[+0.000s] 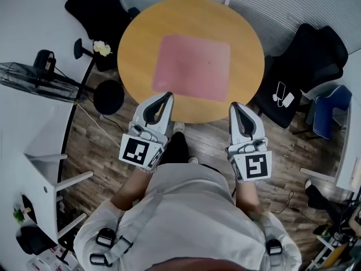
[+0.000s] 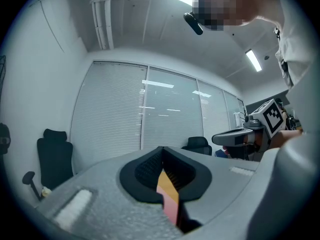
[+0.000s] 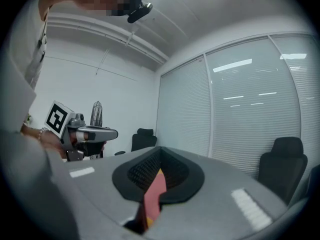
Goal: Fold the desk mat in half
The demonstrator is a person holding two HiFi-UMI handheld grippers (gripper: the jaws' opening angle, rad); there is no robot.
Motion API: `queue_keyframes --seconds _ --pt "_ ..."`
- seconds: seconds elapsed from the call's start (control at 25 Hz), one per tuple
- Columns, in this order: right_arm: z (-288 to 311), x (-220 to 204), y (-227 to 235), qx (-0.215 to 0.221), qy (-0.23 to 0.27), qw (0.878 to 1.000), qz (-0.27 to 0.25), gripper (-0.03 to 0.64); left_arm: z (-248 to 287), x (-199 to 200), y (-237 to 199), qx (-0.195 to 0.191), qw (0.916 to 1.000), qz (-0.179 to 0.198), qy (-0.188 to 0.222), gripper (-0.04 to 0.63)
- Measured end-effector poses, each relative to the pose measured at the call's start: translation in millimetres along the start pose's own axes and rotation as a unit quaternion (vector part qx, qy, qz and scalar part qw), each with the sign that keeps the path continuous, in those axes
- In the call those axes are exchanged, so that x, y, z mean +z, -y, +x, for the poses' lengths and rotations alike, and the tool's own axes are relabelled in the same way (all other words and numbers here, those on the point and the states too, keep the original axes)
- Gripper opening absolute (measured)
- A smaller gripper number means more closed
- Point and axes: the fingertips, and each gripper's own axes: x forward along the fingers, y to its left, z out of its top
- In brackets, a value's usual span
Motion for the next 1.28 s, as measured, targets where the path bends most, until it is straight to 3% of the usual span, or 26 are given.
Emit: queue_keyframes --seconds 0.76,1.28 --pt "169 13 7 -0.03 -0.015 0.999 -0.015 0.005 81 -7 -141 -0.028 0.9995 -0.014 -0.007 0.005" --pt "209 0 25 -0.046 -0.022 0.999 -0.015 0.005 113 -30 -173 -0.027 0.9991 -0.019 -0.026 0.005"
